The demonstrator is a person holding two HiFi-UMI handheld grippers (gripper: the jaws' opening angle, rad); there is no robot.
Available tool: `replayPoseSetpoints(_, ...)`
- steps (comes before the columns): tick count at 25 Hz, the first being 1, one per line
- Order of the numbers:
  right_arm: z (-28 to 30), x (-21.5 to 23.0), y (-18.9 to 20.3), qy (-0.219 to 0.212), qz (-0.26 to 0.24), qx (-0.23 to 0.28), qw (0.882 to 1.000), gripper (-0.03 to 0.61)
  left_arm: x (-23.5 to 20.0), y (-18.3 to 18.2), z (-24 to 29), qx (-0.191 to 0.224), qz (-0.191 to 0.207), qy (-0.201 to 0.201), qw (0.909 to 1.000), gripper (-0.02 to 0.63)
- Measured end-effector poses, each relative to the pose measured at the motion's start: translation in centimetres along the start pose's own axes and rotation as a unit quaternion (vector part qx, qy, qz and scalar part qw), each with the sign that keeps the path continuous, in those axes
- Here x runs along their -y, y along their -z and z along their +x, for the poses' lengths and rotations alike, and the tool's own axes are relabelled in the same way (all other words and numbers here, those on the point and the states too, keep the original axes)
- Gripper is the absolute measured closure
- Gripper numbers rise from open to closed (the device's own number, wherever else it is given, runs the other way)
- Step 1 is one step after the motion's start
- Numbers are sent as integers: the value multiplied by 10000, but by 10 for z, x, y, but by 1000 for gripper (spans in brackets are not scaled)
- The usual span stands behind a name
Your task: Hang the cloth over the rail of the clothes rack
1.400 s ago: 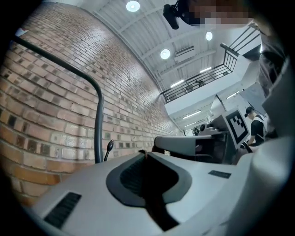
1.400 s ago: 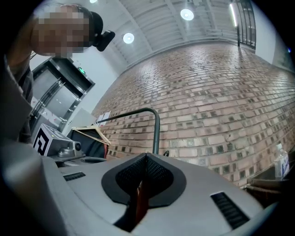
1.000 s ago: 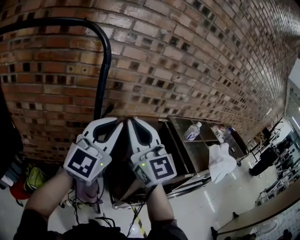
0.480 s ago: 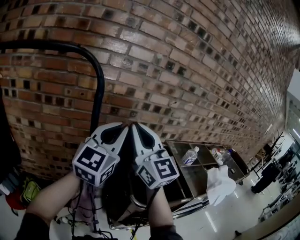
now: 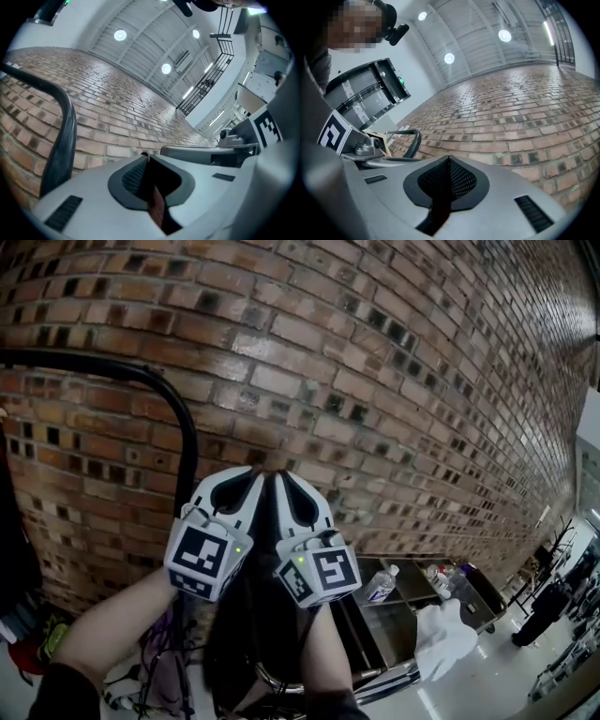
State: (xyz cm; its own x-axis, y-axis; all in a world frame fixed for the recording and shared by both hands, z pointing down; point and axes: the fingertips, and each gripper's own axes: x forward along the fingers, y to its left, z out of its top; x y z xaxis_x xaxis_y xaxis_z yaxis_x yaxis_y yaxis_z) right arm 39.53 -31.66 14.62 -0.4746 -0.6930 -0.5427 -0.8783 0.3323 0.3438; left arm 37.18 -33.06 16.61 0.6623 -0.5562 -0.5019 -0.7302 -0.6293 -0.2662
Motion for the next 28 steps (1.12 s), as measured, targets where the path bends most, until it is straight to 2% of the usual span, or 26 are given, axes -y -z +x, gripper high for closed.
replayPoseSetpoints(4, 10, 11, -20, 257, -466, 478, 9974, 549, -9, -19, 21, 160, 38, -9, 9999, 594)
replayPoseSetpoints(8, 11, 16, -44, 471, -716, 891, 9923, 548, -3, -50, 33, 530, 362, 195, 9977, 594)
replayPoseSetpoints(11, 14, 22, -62, 629, -642, 1059, 9903, 548, 3, -73, 41, 691, 410, 538, 9953, 594)
replayPoseSetpoints(15, 22, 24, -88, 755, -469, 1213, 9886, 549, 0, -104, 49, 836, 733, 824, 9904, 594)
replayPoseSetpoints(17, 28, 19, -101, 782, -590, 1283, 9869, 549, -7, -120, 52, 958, 732, 920, 9884, 594)
replayPoseSetpoints(20, 41, 3, -118, 878, -1126, 1364, 9803, 549, -22, -143, 54, 1106, 566, 995, 9873, 594)
replayPoseSetpoints(22, 49, -4, -125, 1007, -1303, 1368, 9768, 546, -31, -157, 56, 1194, 516, 1031, 9861, 594)
replayPoseSetpoints(25, 59, -10, -137, 1069, -1167, 1499, 9760, 546, -41, -178, 60, 1330, 495, 1145, 9832, 594)
replayPoseSetpoints(28, 69, -12, -142, 1190, -966, 1458, 9774, 546, -50, -200, 60, 1496, 707, 1220, 9786, 594)
